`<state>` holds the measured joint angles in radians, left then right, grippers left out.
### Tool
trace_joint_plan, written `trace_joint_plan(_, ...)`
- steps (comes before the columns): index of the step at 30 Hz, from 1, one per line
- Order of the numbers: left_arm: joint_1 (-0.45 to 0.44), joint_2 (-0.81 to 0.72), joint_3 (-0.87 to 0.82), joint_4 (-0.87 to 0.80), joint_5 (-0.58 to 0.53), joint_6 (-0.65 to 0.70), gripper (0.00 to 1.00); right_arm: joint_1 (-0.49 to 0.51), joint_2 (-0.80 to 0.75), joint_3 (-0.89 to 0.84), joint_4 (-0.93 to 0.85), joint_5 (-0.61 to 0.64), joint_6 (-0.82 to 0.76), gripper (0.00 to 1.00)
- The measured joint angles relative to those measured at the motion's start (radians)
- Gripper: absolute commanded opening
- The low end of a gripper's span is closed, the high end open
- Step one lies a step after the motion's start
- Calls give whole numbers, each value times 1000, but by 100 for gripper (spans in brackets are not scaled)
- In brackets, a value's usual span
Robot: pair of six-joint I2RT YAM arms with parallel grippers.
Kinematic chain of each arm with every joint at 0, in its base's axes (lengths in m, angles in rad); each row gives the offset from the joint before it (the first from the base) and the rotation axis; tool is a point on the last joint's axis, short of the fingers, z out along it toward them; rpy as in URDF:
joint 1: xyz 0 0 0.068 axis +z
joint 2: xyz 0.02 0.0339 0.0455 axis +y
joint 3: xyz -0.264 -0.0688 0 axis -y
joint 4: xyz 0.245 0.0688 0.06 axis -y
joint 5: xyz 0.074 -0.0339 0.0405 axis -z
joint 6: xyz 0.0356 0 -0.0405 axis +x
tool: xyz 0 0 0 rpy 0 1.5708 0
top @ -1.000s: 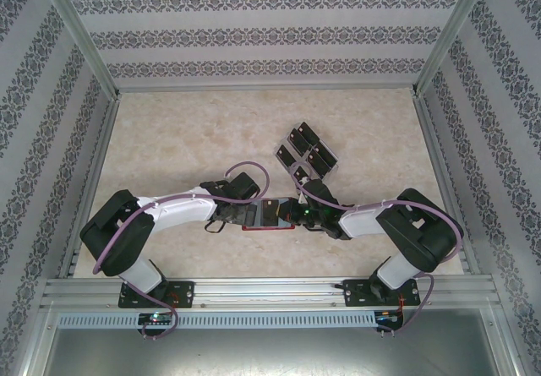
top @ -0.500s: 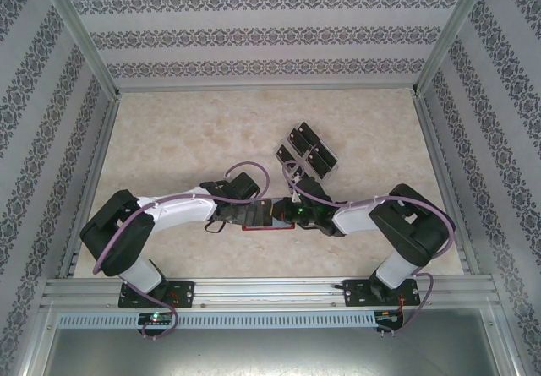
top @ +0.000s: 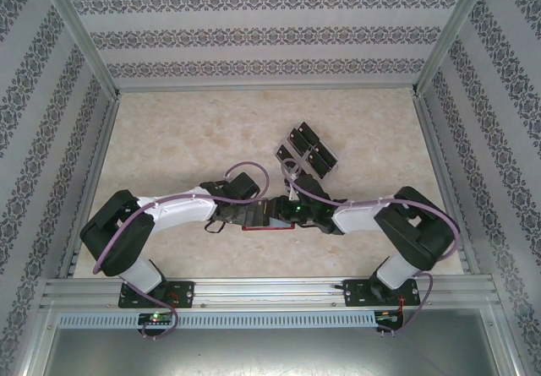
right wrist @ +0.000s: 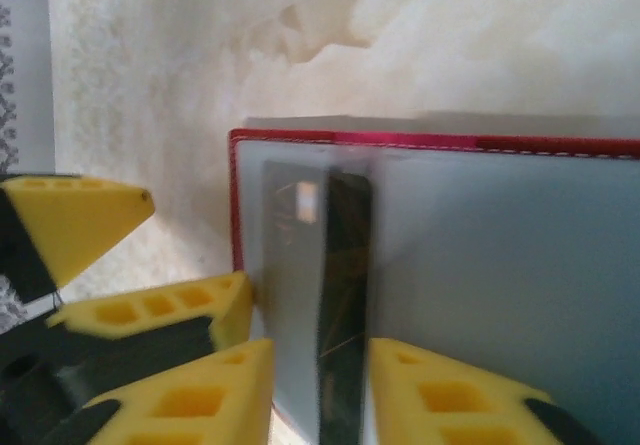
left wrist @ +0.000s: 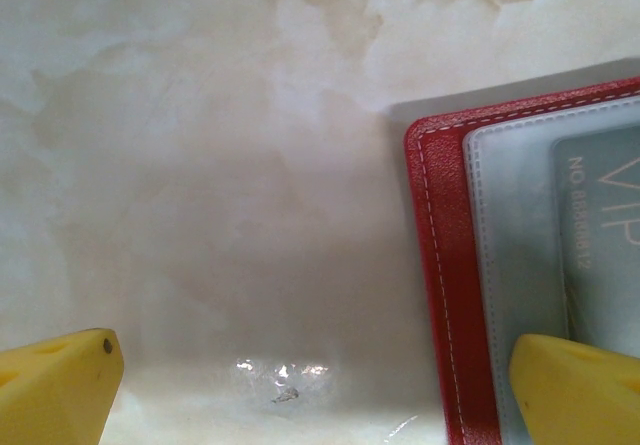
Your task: Put the credit cards into the card holder
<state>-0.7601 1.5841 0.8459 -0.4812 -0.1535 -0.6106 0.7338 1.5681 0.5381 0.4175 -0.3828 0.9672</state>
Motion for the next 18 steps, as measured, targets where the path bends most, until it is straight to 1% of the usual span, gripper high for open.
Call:
trace_joint_plan(3, 0, -3, -1, -1, 0, -3, 100, -18, -83, 5, -72, -1, -17, 42)
trace_joint_plan(5, 0, -4, -1, -2, 0, -3, 100, -32, -128, 10, -120, 0, -32, 36)
trace_joint_plan(8, 0, -16, -1, -11, 0, -3, 100, -49, -165, 12, -175, 7, -53, 20)
trace_joint_plan(10, 0, -30, 0, -21, 0, -2, 100, -53, -165, 11, -200, 12, -60, 12)
trace_joint_plan(11, 0, -38, 2, -28, 0, -2, 100, -53, -163, 11, -207, 13, -58, 10)
trace_joint_plan(14, 0, -60, 23, -43, 7, -1, 100, -53, -134, 10, -208, 16, -57, 5)
trace_joint_plan(18, 0, -64, 71, -47, 26, 5, 100, -53, -75, 7, -200, 21, -55, 3)
